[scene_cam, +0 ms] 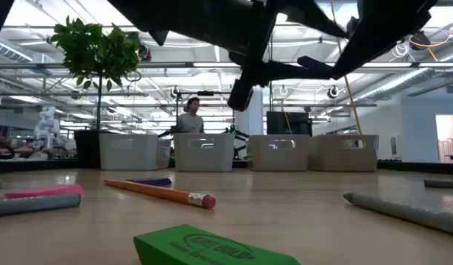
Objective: Sort crayons/erasers/pens/pencils in bins
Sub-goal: Put the blue eraser into the top left gray bin
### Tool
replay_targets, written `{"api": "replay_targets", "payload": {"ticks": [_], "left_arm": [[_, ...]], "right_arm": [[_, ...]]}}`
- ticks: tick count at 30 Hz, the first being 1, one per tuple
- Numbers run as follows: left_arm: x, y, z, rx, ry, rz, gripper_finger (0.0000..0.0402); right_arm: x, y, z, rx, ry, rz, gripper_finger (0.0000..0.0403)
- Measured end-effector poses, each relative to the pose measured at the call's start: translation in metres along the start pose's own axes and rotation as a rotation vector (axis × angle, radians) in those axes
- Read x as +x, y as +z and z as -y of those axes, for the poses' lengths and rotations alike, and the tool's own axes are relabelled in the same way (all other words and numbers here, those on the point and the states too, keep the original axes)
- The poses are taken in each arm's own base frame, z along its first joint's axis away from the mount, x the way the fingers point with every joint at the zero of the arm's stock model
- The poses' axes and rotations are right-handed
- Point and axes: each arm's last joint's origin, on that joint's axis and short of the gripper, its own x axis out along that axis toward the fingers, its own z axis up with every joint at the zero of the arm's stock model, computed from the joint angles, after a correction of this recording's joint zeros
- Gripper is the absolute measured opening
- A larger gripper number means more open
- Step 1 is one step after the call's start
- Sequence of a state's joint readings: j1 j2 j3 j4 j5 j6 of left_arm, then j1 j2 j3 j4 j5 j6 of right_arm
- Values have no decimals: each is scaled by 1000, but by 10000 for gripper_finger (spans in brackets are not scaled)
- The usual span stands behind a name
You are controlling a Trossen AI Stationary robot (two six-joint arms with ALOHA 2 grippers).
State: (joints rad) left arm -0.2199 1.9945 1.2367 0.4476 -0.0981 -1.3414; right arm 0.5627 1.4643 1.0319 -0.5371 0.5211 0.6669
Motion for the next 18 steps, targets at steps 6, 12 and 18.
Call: {"api": "replay_targets", "payload": {"ticks": [6, 12, 18], "left_arm": [[-2, 2, 2, 12, 41, 24, 156], [-2, 1, -2, 4, 83, 14, 67], [-3, 1, -5, 9, 119, 7, 21]], "right_arm": [[0, -2, 2, 13, -17, -21, 54], [0, -2, 2, 12, -16, -17, 54], [0, -1, 1, 14, -7, -12, 66]]}}
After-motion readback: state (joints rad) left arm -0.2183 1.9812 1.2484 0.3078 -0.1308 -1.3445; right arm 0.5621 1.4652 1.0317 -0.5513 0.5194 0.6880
